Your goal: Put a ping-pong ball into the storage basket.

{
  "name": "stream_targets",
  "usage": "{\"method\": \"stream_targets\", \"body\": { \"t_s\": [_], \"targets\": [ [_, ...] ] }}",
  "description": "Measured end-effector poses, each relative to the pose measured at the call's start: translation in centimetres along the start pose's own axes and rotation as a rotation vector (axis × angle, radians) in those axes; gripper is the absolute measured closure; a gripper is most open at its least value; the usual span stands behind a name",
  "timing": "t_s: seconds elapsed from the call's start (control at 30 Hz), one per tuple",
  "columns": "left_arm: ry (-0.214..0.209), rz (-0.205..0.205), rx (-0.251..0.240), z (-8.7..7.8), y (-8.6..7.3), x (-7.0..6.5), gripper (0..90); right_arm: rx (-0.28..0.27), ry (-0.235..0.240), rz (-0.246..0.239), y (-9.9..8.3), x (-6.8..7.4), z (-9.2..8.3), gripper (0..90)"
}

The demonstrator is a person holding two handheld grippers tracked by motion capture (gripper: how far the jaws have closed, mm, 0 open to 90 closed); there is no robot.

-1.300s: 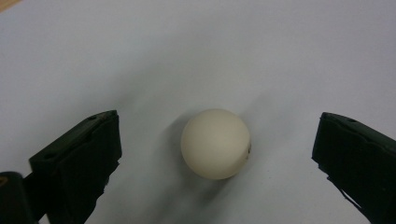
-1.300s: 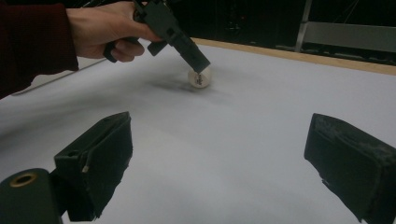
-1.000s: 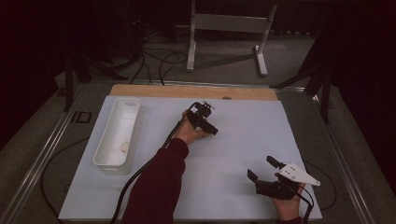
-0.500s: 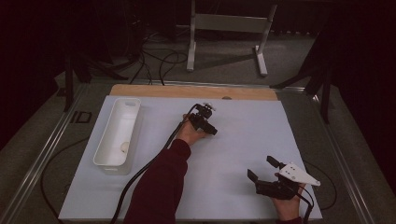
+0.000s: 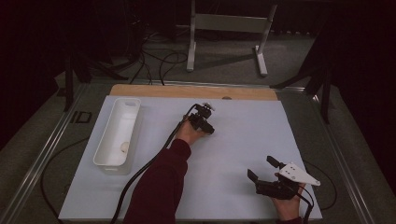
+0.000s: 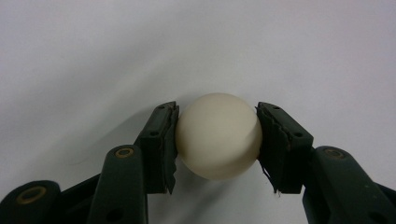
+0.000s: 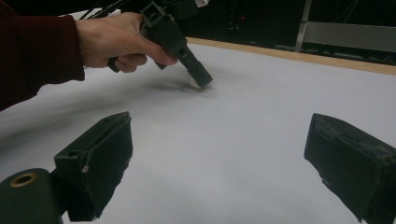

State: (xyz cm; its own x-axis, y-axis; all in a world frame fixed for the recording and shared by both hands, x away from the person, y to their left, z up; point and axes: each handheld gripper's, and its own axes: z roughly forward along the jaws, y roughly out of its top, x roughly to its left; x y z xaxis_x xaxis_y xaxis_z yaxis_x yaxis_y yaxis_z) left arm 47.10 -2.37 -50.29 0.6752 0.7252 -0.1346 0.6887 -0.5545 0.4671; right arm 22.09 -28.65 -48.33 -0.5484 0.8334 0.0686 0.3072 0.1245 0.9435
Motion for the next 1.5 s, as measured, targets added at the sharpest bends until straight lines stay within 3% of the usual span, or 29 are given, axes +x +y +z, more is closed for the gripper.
{"method": "stream_targets", "body": {
  "t_s": [0.3,0.93,1.5],
  "targets": [
    [-0.015,-0.004,-0.002,-0.7,0.2,0.0,51.1,0.001,0.000,-0.001,0.0,0.0,0.0,7.5],
    [0.023,0.026,-0.026,-3.0,0.5,-0.3,51.1,-0.002,-0.001,-0.004,0.0,0.1,0.1,7.4],
    [0.018,0.028,-0.051,-4.7,0.8,-0.6,51.2,-0.001,0.000,-0.003,0.0,0.2,0.1,7.5]
  ]
}}
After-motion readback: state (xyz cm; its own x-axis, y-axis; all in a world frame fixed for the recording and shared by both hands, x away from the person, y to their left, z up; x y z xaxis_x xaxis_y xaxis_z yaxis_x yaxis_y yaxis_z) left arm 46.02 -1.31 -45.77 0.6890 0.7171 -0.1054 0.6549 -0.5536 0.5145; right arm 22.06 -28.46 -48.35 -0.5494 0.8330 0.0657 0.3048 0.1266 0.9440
